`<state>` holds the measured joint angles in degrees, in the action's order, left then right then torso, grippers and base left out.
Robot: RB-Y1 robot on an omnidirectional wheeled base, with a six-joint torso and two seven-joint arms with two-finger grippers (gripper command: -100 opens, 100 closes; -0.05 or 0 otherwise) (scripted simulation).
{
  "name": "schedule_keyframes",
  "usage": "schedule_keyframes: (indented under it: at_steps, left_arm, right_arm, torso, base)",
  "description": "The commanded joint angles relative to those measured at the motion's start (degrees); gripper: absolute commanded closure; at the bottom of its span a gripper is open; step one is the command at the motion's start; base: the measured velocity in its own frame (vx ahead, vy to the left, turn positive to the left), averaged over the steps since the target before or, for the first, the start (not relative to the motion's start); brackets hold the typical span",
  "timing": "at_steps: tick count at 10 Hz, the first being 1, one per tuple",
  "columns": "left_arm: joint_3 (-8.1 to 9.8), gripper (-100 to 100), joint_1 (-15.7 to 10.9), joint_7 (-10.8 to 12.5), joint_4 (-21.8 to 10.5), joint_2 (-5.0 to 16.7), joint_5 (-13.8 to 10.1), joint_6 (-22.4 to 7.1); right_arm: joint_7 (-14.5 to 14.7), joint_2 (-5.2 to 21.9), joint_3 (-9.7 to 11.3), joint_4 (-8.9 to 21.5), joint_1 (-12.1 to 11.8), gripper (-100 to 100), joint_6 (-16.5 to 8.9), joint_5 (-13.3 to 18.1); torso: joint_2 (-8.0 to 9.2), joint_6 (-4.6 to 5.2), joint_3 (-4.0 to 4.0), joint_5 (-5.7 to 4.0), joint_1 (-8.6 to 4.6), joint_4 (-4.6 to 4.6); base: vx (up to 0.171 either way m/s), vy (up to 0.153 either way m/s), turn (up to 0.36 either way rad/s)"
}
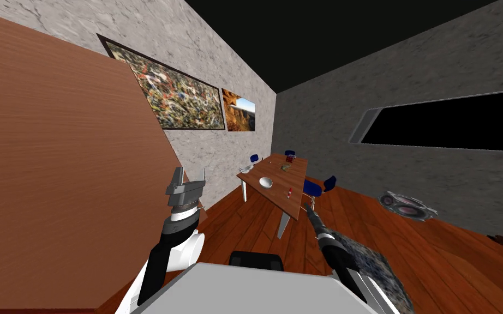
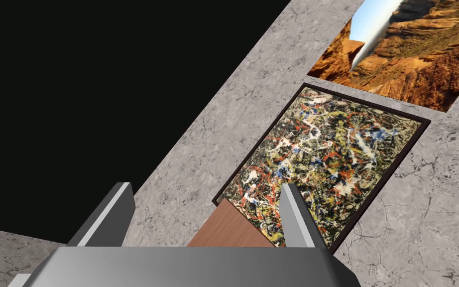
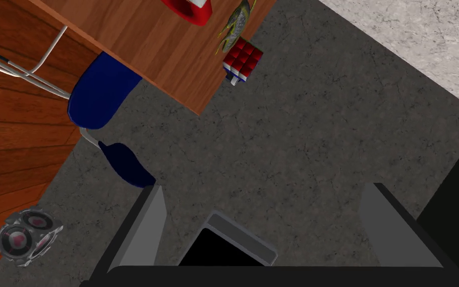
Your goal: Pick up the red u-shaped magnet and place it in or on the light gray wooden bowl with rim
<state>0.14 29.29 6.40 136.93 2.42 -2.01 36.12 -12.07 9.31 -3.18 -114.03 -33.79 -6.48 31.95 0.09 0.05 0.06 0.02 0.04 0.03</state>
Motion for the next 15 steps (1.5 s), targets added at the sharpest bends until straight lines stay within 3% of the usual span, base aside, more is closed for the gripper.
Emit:
schedule_keyframes:
  at_steps: [1, 3, 4, 5, 6, 8, 9, 10, 11, 12, 15]
  left_arm:
    - [0.00, 0, 0.0, 0.0, 0.0, 0.0, 0.0, 0.0]
    - [0.00, 0, 0.0, 0.0, 0.0, 0.0, 0.0, 0.0]
    - [0.00, 0, 0.0, 0.0, 0.0, 0.0, 0.0, 0.0]
    - [0.00, 0, 0.0, 0.0, 0.0, 0.0, 0.0, 0.0]
    - [0.00, 0, 0.0, 0.0, 0.0, 0.0, 0.0, 0.0]
    - [0.00, 0, 0.0, 0.0, 0.0, 0.0, 0.0, 0.0]
    - [0.01, 0, 0.0, 0.0, 0.0, 0.0, 0.0, 0.0]
    - [0.00, 0, 0.0, 0.0, 0.0, 0.0, 0.0, 0.0]
    - [0.00, 0, 0.0, 0.0, 0.0, 0.0, 0.0, 0.0]
    - [0.00, 0, 0.0, 0.0, 0.0, 0.0, 0.0, 0.0]
    - [0.01, 0, 0.0, 0.0, 0.0, 0.0, 0.0, 0.0]
  right_arm:
    - [-0.6, 0.6, -0.5, 2.9, 0.4, -100, -2.9, 2.9]
    - [-0.6, 0.6, -0.5, 3.4, 0.4, -100, -4.1, 4.6]
    - [-1.1, 0.8, -0.9, 6.4, 0.5, -100, -6.2, 7.3]
    - [-1.1, 0.8, -0.9, 6.4, 0.5, -100, -6.9, 8.3]
    - [-1.6, 1.0, -1.4, 8.6, 0.8, -100, -9.6, 10.0]
    - [-1.6, 1.0, -1.4, 9.6, 0.8, -100, -9.7, 12.0]
    - [-2.2, 1.2, -1.9, 11.3, 1.1, -100, -12.4, 14.1]
    - [-2.2, 1.2, -1.9, 12.9, 1.1, -100, -12.4, 15.6]
    - [-2.7, 1.4, -2.4, 14.9, 1.5, -100, -14.8, 17.4]
    - [-2.7, 1.4, -2.4, 16.4, 1.5, -100, -15.1, 19.3]
    - [-3.8, 1.9, -3.6, 21.8, 2.6, -100, -19.4, 25.2]
  torso:
    - [0.00, 0.00, 0.00, 0.00, 0.00, 0.00]
    - [-0.01, 0.01, 0.00, 0.00, -0.02, 0.00]
    - [-0.02, 0.02, -0.01, -0.01, -0.08, 0.00]
    - [-0.02, -0.05, -0.01, -0.01, -0.03, 0.00]
    - [-0.03, 0.01, -0.02, 0.00, -0.03, -0.01]
    - [-0.04, 0.01, -0.02, 0.01, -0.01, -0.01]
    - [-0.07, 0.02, -0.04, -0.01, -0.07, -0.01]
    - [-0.09, -0.04, -0.05, 0.00, -0.02, -0.01]
    - [-0.09, 0.02, -0.05, 0.00, -0.04, -0.02]
    - [-0.09, -0.02, -0.05, 0.00, 0.01, -0.02]
    - [-0.11, 0.03, -0.07, 0.00, -0.02, -0.03]
  base:
    - [-0.016, 0.043, 0.337]
    - [-0.010, 0.022, 0.048]
    - [-0.012, 0.035, 0.307]
    - [-0.003, 0.030, 0.195]
    - [-0.005, 0.044, 0.263]
    - [0.004, 0.025, 0.073]
    - [0.010, 0.039, 0.309]
    - [0.012, 0.028, 0.179]
    - [0.012, 0.044, 0.275]
    - [0.015, 0.033, 0.135]
    - [0.023, 0.040, 0.242]
